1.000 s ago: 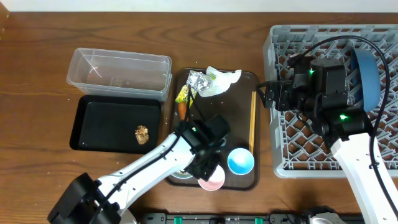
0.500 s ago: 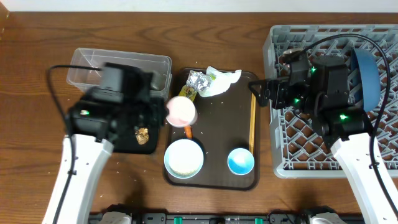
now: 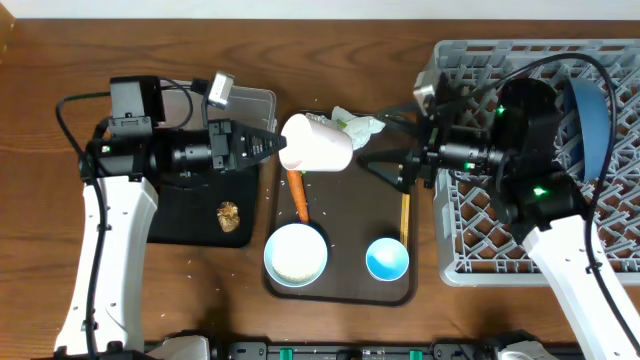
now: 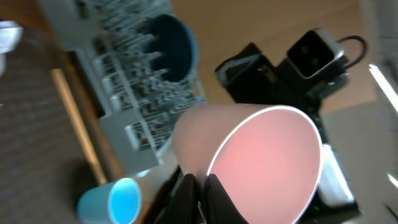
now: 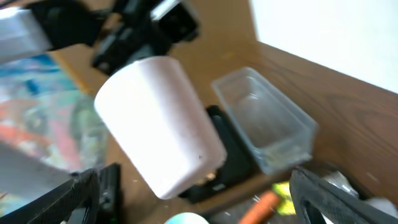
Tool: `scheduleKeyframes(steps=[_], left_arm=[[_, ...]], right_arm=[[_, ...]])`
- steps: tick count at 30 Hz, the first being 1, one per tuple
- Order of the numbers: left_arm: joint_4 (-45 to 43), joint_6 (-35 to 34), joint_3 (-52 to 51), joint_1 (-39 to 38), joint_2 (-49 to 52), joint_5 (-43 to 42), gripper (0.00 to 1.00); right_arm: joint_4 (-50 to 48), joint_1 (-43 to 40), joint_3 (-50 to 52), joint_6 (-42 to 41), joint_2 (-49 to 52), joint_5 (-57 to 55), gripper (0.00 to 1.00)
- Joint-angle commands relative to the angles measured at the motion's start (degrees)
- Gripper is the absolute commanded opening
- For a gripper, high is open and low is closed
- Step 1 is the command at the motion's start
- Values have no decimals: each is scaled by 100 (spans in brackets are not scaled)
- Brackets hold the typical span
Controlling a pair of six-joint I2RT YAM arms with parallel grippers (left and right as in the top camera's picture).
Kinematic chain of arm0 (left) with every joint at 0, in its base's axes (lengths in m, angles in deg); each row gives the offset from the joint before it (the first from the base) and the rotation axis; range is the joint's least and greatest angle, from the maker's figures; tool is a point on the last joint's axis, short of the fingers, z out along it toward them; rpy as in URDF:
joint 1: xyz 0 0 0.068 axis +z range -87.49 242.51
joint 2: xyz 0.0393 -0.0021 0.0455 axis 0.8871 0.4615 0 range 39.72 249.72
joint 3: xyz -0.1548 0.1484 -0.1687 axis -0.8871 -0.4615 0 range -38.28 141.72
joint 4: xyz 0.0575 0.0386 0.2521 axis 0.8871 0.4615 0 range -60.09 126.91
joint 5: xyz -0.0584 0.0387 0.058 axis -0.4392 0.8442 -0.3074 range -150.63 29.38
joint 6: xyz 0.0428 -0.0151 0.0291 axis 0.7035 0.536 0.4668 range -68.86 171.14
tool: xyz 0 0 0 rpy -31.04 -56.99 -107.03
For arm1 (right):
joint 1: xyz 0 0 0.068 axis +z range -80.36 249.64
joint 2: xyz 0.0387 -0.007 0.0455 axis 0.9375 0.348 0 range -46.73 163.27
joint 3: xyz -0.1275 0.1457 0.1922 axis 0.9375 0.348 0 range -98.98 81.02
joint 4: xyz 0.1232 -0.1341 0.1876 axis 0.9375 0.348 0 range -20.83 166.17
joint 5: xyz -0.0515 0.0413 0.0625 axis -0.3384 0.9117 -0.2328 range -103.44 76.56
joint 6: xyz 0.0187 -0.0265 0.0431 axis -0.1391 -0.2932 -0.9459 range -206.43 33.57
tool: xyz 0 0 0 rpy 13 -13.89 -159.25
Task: Sort waste into correct bins and load items into the dishwasher rack
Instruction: 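Hand pink cup from left gripper to right gripper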
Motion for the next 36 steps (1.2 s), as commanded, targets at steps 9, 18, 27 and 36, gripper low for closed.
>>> scheduleKeyframes(steps=[9,18,27,36], left_arm=[[-236,98,50,-96,-74,-612,6],[-291,98,50,-160,-74,-614,6],[-374,94,50,-153,-72,-612,8],[-807,-339,50,129,-72,-612,84]], right_arm=[[-535,627,-33,92,299,426,86],[-949,857,-33,94,748,424,77],[-1235,855,-33,-129,721,643,38],[-452,420,-33,-4,221,-46,34]])
